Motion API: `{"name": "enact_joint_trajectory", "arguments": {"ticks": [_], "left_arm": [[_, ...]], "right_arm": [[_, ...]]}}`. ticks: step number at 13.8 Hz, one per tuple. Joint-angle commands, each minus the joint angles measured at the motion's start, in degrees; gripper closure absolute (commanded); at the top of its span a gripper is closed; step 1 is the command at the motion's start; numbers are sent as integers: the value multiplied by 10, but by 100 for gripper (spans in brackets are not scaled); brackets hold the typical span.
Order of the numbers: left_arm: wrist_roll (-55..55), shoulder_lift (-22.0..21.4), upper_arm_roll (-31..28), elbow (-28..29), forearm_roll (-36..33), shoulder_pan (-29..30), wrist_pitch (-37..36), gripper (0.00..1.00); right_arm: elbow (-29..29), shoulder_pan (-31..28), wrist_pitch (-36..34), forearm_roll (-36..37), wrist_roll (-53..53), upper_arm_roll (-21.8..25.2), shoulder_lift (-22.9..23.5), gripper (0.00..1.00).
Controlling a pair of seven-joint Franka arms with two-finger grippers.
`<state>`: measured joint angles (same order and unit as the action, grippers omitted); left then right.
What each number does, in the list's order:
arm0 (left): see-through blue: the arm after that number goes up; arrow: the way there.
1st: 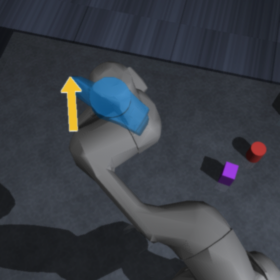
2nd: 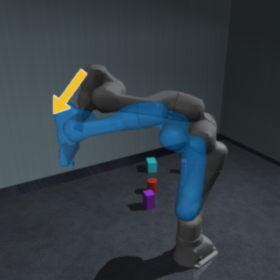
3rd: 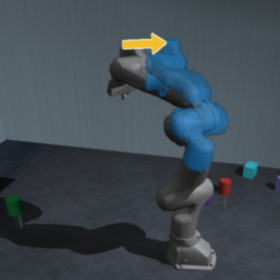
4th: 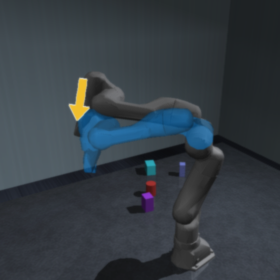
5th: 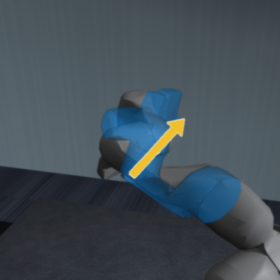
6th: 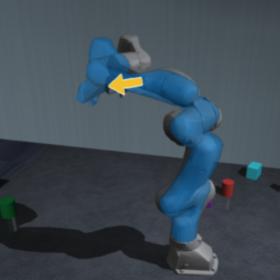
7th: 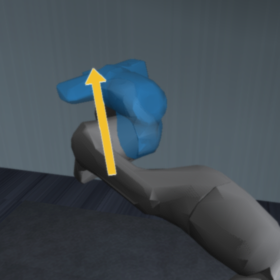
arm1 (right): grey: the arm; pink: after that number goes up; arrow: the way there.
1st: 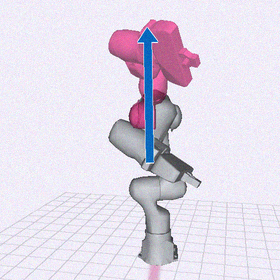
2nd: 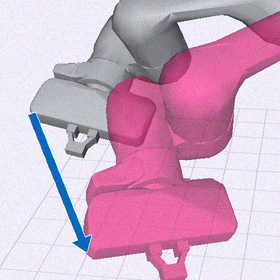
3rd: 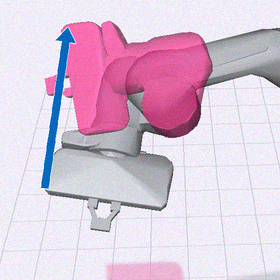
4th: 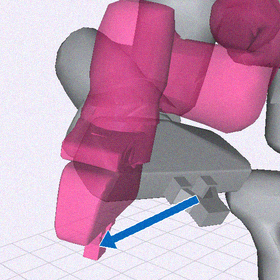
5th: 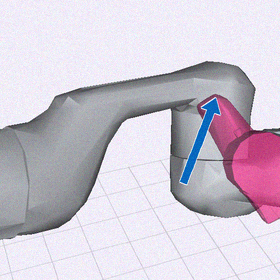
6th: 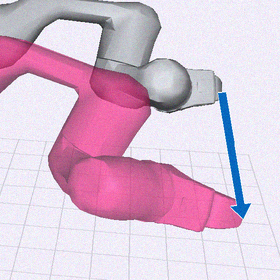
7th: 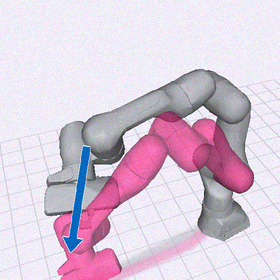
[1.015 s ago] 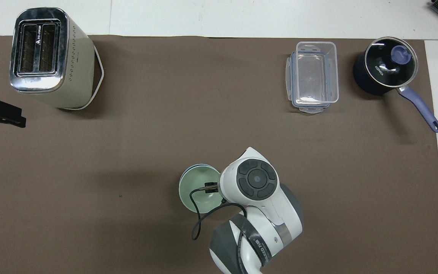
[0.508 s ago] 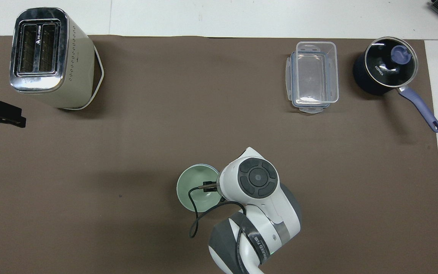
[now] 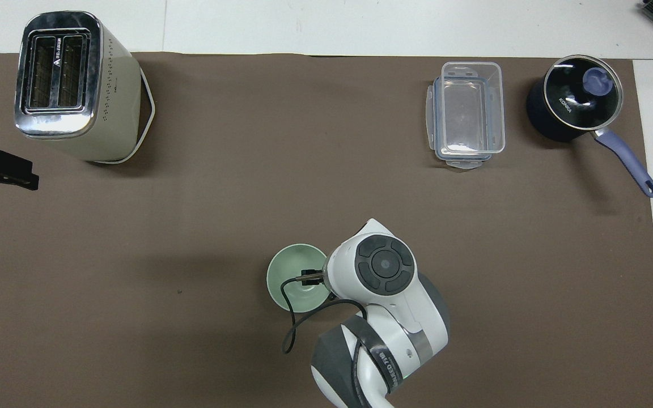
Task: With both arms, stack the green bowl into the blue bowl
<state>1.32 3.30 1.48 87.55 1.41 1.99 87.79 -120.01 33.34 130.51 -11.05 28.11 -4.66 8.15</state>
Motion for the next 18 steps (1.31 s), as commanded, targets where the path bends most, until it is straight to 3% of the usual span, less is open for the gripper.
{"name": "enact_joint_trajectory", "arguments": {"ticks": [1, 3, 5, 10, 13, 15, 18], "left_arm": [[-2, -2, 4, -1, -6, 6, -8, 0], [-2, -2, 4, -1, -5, 6, -8, 0], [-2, -2, 4, -2, -6, 6, -9, 0], [-2, -2, 4, -1, -6, 6, -9, 0], [-2, -2, 4, -1, -5, 6, -9, 0], [-2, -2, 4, -2, -6, 6, -9, 0], [-2, -2, 4, -1, -6, 6, -9, 0]], "right_arm": [[3, -14, 0, -16, -10, 1, -24, 63], [2, -38, -19, -16, -10, 1, -54, 30], [2, -73, -61, -6, -10, 3, -87, 12], [3, -232, -108, -5, -70, 5, -149, 4], [17, -312, -126, 12, -124, 9, -155, 0], [74, -362, -170, 60, -145, 7, -151, 0], [176, -390, -274, 78, -145, 9, -133, 0]]}}
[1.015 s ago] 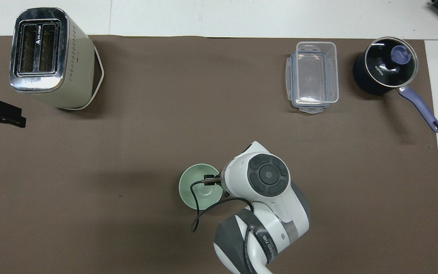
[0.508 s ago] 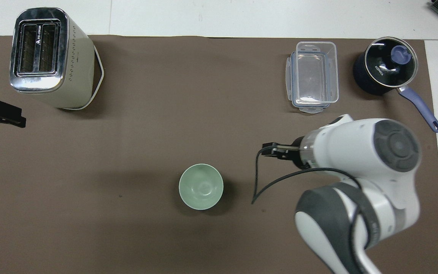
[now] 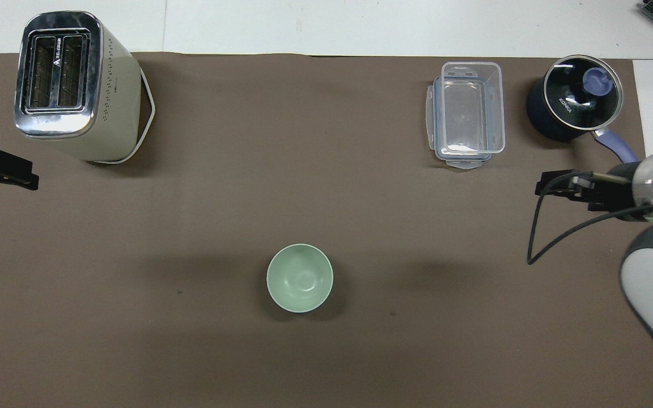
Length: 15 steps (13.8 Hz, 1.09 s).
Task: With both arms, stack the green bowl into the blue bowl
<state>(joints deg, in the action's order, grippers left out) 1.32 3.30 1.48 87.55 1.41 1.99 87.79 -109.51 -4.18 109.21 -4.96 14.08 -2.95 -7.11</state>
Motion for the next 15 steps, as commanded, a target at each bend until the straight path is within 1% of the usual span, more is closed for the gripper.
{"name": "enact_joint_trajectory", "arguments": {"ticks": [1, 3, 6, 7, 8, 10, 13, 15], "left_arm": [[-2, -2, 4, -1, -6, 6, -9, 0], [-2, -2, 4, -2, -5, 6, -9, 0], [-2, -2, 4, -2, -5, 6, -9, 0], [-2, -3, 4, -1, -6, 6, -9, 0], [-2, -2, 4, -1, -6, 6, -9, 0], [-2, -2, 4, -1, -5, 6, -9, 0], [-2, -2, 4, -1, -6, 6, -9, 0], [-2, -2, 4, -2, -6, 6, -9, 0]], "right_arm": [[101, -18, -88, 32, -5, -9, 28, 0], [168, -18, -143, 53, -5, -10, 49, 0], [269, -10, -225, 75, -5, -11, 103, 0], [292, -7, -244, 80, -6, -11, 117, 0], [302, -8, -251, 80, -7, -13, 120, 0], [299, -8, -249, 73, -8, -14, 120, 0], [273, -7, -244, 68, -8, -14, 105, 0], [241, -7, -240, 68, -11, -14, 86, 0]]}}
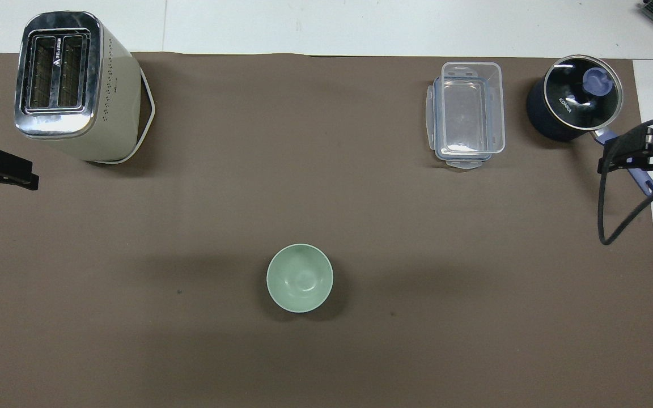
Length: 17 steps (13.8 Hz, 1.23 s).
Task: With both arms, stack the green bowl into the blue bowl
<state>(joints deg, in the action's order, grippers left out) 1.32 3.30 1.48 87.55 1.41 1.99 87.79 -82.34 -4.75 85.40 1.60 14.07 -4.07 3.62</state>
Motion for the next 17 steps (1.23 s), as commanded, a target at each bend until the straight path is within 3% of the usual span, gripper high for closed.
{"name": "enact_joint_trajectory", "arguments": {"ticks": [1, 10, 17], "left_arm": [[-2, -2, 4, -1, -6, 6, -9, 0], [-2, -2, 4, -2, -5, 6, -9, 0], [-2, -2, 4, -1, -5, 6, -9, 0]], "right_arm": [[-37, -3, 3, 2, -11, -3, -26, 0], [-91, 0, 23, 3, -10, -4, -58, 0], [-85, -1, 21, 3, -14, -4, -58, 0]]}}
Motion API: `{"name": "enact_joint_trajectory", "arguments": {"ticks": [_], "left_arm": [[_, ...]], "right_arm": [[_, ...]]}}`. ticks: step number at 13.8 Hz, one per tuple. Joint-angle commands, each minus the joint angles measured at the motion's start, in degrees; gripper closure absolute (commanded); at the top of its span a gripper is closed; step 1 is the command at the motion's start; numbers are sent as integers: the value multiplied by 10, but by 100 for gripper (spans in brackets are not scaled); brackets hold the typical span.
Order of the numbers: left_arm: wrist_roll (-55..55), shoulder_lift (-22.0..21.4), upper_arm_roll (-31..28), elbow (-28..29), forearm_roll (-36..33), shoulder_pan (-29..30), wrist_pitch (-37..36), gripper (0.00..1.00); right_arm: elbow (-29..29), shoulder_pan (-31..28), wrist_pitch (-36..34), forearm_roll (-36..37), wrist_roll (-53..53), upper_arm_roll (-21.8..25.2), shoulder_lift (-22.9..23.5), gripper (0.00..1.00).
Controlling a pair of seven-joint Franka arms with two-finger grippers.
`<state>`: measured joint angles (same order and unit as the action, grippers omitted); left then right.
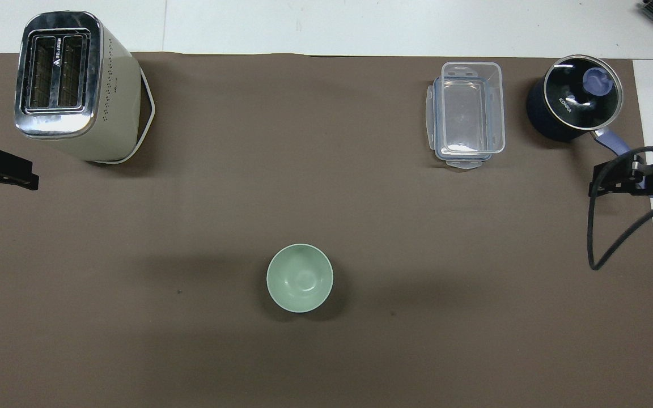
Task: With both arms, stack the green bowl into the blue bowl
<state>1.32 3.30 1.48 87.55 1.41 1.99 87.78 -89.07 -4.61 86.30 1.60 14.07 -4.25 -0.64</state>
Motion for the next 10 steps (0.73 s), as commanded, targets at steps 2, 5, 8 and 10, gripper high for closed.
{"name": "enact_joint_trajectory", "arguments": {"ticks": [2, 5, 8, 10], "left_arm": [[-2, -2, 4, -2, -6, 6, -9, 0], [-2, -3, 4, -1, -6, 6, -9, 0], [-2, -2, 4, -1, -6, 6, -9, 0], [-2, -2, 4, -2, -6, 6, -9, 0]], "right_arm": [[-14, -2, 12, 3, -26, -2, -16, 0], [-3, -2, 13, 3, -29, -1, -15, 0], [-3, -2, 15, 2, -27, -1, -15, 0], [-3, -2, 15, 2, -27, -2, -14, 0]]}}
